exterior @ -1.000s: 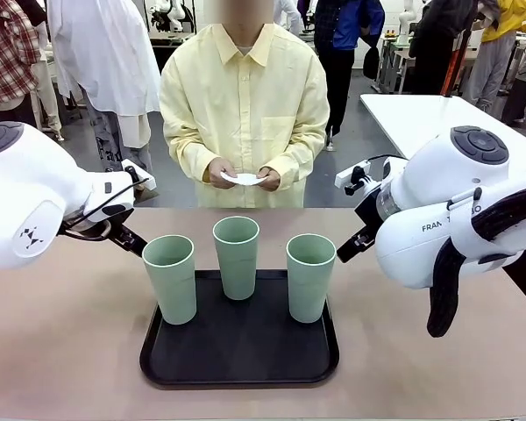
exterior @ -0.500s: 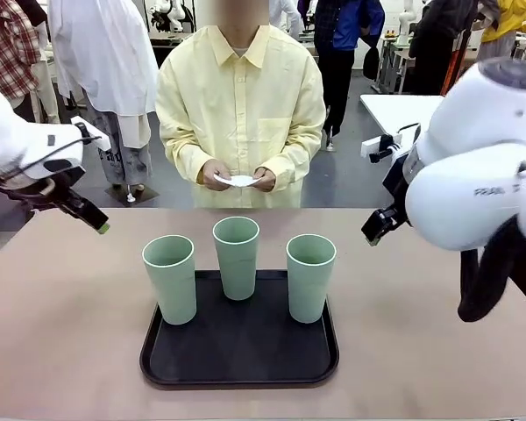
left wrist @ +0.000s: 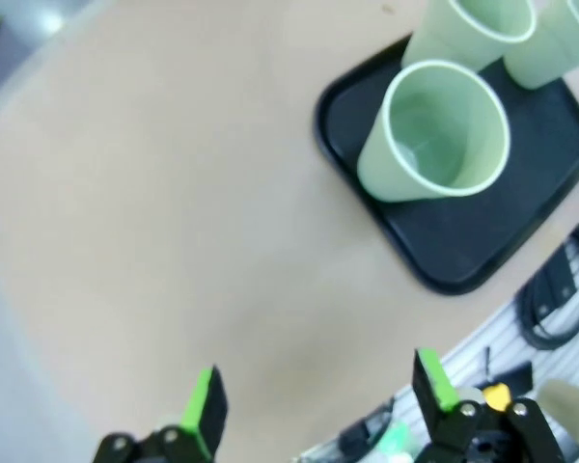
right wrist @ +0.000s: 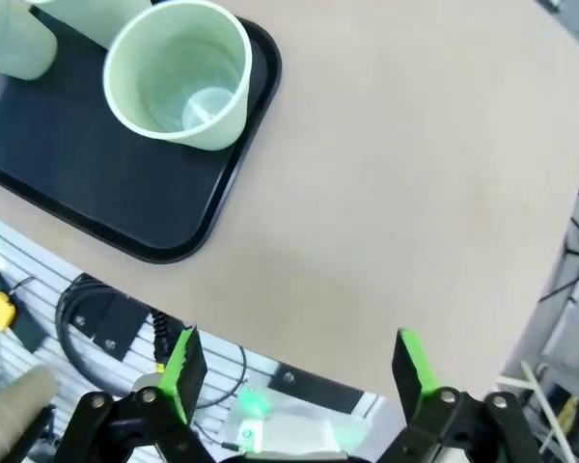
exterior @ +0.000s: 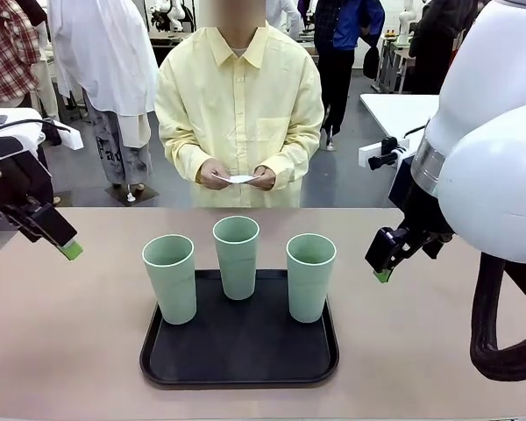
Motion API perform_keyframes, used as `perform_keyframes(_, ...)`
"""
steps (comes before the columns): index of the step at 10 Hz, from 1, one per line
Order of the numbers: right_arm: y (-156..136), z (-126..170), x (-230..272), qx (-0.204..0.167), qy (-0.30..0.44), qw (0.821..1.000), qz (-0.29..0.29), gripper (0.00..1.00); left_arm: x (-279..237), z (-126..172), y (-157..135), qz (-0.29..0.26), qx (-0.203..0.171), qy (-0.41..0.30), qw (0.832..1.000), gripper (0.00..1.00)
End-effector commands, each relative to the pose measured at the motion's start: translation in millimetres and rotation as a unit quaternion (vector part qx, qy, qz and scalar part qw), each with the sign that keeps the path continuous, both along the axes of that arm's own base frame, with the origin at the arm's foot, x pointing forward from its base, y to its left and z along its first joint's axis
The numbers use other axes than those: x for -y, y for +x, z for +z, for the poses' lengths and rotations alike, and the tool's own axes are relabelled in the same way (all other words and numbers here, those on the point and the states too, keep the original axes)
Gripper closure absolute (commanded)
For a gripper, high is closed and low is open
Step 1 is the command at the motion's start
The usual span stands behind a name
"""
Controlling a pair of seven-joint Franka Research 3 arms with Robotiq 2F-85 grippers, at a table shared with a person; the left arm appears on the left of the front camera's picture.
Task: Place coasters on the table and set cups on them.
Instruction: Pick up one Reusable plastic cup and place it on a coaster set by the human.
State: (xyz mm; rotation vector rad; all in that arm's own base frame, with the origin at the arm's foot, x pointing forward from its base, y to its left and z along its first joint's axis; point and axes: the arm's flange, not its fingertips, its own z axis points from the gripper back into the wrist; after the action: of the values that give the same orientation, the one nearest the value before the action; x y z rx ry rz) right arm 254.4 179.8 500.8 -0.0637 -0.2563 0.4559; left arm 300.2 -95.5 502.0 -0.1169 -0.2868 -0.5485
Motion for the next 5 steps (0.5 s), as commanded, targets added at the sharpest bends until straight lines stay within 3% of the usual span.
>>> perform_keyframes(1, 16.3, -4.6, 3.7, 0.002, 0.018, 1.000, 0.008, 0.00, 3.3, -8.8, 14.0, -0.026, 0.012, -0.005, 1.000, 0.00)
perform_keyframes(2, 0.0, 0.0, 0.0, 0.000, 0.000, 1.000, 0.000, 0.00, 0.0, 0.0, 0.0, 0.000, 0.000, 0.000, 1.000, 0.00)
perform_keyframes(3, 4.1, -14.0, 35.8, -0.014, 0.118, 0.993, -0.022, 0.00, -11.9, -9.8, 7.2, -0.004, -0.022, -0.106, 0.994, 0.00)
perform_keyframes(5, -3.4, -27.3, 112.8, 0.010, 0.367, 0.927, -0.073, 0.00, -59.4, 1.0, 14.3, -0.019, -0.036, -0.299, 0.953, 0.00)
